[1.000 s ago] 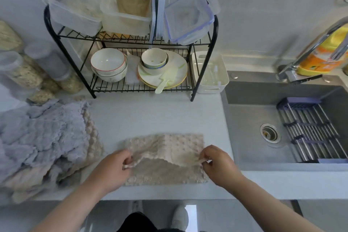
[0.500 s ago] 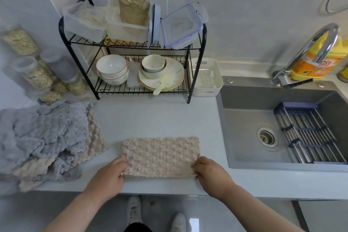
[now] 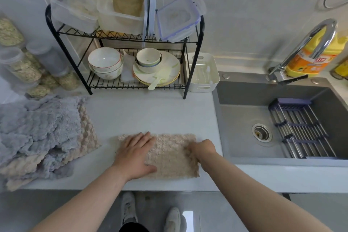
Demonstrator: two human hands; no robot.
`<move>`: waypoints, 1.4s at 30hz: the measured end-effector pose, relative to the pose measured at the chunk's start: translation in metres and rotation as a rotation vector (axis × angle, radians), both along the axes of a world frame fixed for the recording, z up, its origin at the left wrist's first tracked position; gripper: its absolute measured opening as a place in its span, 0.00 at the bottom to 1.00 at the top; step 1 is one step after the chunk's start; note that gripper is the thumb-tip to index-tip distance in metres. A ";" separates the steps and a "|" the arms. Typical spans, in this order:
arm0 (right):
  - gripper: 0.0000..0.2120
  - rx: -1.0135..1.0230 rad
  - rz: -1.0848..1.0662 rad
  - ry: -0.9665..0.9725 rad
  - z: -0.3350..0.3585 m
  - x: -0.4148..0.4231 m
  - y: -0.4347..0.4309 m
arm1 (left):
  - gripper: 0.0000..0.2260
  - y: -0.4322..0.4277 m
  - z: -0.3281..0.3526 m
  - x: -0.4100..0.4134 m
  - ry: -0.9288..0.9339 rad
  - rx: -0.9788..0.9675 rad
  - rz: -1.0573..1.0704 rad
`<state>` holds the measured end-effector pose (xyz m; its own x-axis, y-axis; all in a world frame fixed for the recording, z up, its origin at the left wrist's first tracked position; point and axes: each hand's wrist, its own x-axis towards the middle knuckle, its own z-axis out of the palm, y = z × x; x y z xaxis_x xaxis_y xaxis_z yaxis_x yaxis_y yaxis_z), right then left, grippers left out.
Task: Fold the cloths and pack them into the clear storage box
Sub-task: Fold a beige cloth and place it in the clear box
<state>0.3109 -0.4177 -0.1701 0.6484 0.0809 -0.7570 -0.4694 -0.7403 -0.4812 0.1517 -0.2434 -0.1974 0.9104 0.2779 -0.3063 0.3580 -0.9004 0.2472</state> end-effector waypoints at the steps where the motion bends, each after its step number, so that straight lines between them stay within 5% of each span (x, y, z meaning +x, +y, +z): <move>1: 0.09 -0.032 0.033 0.033 0.001 0.001 0.002 | 0.46 0.001 -0.004 0.004 0.035 0.008 0.006; 4: 0.03 -0.014 0.068 0.084 -0.002 0.002 0.003 | 0.49 0.004 -0.013 0.005 0.083 0.014 0.009; 9: 0.04 0.158 -0.031 -0.115 -0.002 0.018 -0.013 | 0.49 -0.001 -0.016 0.033 0.073 0.021 -0.036; 16: 0.10 0.278 -0.066 -0.302 0.038 0.057 -0.020 | 0.35 0.037 -0.024 0.010 -0.253 0.090 0.141; 21: 0.14 0.314 0.113 -0.244 0.044 0.041 0.008 | 0.35 0.066 -0.049 -0.036 -0.108 0.127 0.309; 30: 0.23 0.230 0.496 -0.194 0.013 -0.007 0.093 | 0.31 0.068 -0.049 -0.034 -0.129 0.114 0.322; 36: 0.14 0.364 0.250 -0.099 0.006 -0.016 0.087 | 0.31 0.070 -0.052 -0.034 -0.146 0.116 0.334; 40: 0.06 0.030 0.180 -0.435 0.009 0.001 0.049 | 0.32 0.072 -0.054 -0.035 -0.150 0.121 0.326; 42: 0.13 -0.113 0.231 -0.329 0.006 0.002 0.039 | 0.32 0.071 -0.054 -0.035 -0.151 0.135 0.323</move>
<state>0.3133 -0.3791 -0.1644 0.8319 0.1811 -0.5246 -0.1190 -0.8650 -0.4874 0.1168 -0.1722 -0.2512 0.8011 0.5870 -0.1167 0.5977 -0.7749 0.2056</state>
